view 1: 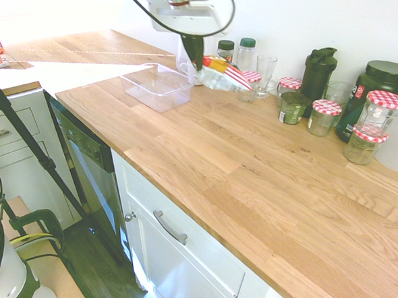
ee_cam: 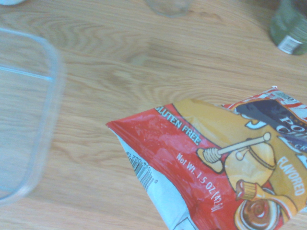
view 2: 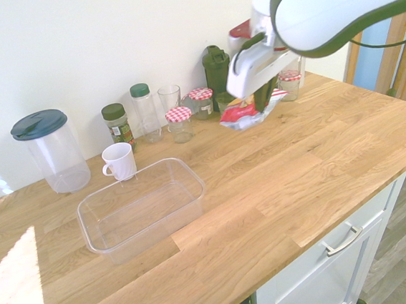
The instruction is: Put the chip bag into the container
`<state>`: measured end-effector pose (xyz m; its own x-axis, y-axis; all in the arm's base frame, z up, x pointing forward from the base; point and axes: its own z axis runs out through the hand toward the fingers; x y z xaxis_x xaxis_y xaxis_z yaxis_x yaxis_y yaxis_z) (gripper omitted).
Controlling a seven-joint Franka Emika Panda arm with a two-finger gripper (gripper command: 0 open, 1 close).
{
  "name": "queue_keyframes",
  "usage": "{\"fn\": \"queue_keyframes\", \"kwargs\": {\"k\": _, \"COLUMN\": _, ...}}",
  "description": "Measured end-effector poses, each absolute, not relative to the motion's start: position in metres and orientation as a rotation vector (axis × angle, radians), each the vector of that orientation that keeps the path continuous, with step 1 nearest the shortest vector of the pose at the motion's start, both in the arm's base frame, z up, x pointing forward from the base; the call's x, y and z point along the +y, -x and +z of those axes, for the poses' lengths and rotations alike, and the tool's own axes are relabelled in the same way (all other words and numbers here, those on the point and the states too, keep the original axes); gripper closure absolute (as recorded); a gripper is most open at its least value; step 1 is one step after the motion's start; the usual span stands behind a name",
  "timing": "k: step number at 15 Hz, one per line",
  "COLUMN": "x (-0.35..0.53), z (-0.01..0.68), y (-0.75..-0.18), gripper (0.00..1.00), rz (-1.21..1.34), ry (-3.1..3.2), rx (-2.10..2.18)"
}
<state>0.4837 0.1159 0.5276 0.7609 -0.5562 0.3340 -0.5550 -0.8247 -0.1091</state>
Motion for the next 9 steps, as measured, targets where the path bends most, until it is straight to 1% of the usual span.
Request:
{"fn": "queue_keyframes", "kwargs": {"k": 3, "x": 0.195, "z": 0.531, "y": -0.472, "gripper": 1.0, "rz": -0.591, "ry": 3.007, "rx": 0.862}}
{"fn": "queue_keyframes", "kwargs": {"k": 5, "x": 0.241, "z": 0.524, "y": -0.474, "gripper": 1.0, "rz": -0.605, "ry": 3.048, "rx": 0.824}}
{"fn": "queue_keyframes", "kwargs": {"k": 9, "x": 0.323, "z": 0.468, "y": -0.493, "gripper": 1.0, "rz": -0.588, "ry": 3.137, "rx": 0.775}}
